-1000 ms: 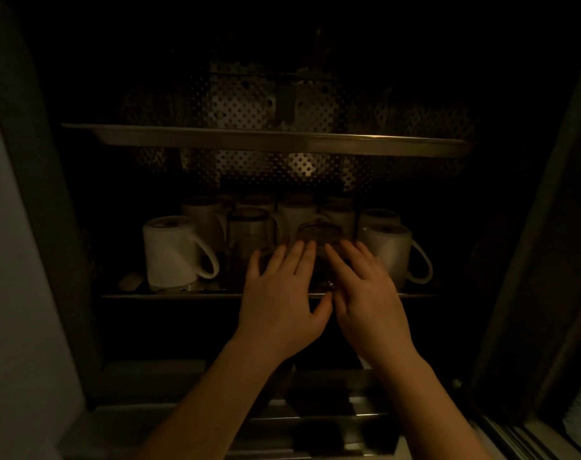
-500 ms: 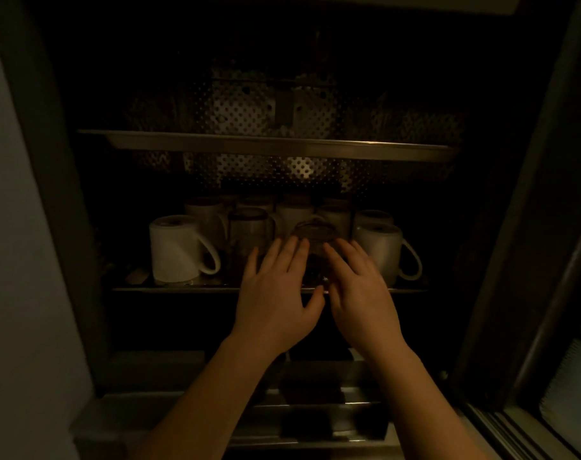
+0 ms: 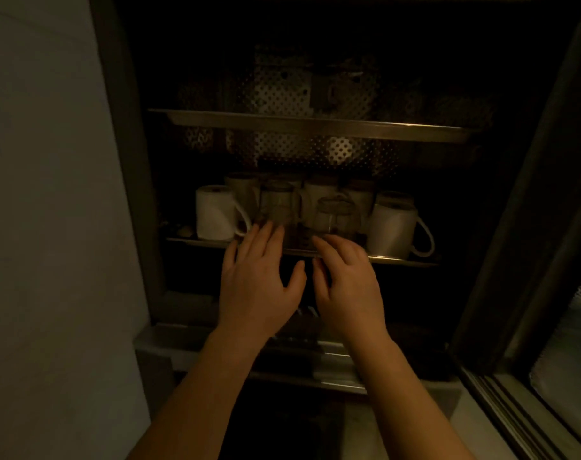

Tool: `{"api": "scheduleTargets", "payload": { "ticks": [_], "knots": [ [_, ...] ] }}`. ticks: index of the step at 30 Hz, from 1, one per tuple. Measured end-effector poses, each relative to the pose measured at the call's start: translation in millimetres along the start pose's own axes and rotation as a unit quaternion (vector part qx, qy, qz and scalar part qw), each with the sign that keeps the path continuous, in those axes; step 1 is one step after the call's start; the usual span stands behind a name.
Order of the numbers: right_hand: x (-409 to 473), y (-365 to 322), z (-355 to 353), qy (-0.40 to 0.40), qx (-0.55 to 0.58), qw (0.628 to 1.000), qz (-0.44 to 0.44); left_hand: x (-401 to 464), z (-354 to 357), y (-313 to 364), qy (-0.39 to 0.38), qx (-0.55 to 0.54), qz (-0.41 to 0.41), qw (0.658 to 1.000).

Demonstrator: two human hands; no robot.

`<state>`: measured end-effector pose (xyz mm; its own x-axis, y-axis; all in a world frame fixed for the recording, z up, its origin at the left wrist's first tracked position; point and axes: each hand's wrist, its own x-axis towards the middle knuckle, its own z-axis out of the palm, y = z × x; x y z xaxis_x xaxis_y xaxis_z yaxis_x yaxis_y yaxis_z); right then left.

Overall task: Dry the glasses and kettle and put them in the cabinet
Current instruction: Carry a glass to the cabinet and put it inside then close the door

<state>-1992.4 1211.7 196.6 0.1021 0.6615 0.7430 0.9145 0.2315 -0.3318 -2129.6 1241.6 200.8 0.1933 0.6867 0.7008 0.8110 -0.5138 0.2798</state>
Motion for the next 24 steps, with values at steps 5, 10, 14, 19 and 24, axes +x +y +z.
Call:
{"api": "scheduleTargets", "payload": {
  "ticks": [5,10,14,19,24],
  "knots": [
    [-26.9,-18.4,1.8,-0.023,0.018,1.0,-0.007,-41.1,-13.9,-12.6,-0.003,0.015,-0.042,0.999],
    [-50.7,-36.1,2.1,-0.049,0.022,0.998,-0.014,-74.6,-24.3,-14.7,-0.006,0.021,-0.069,0.997],
    [-72.0,-43.8,-2.3,-0.067,0.029,0.997,-0.005,-96.8,-32.4,-8.2,-0.015,0.018,-0.078,0.997],
    [-107.9,-49.6,-8.6,-0.085,0.037,0.996,-0.005,-132.5,-41.4,-1.5,-0.013,0.012,-0.087,0.996],
    [-150.3,-58.4,-21.2,-0.112,0.036,0.993,0.014,-176.1,-53.9,6.3,-0.026,0.016,-0.101,0.994]
  ]
}}
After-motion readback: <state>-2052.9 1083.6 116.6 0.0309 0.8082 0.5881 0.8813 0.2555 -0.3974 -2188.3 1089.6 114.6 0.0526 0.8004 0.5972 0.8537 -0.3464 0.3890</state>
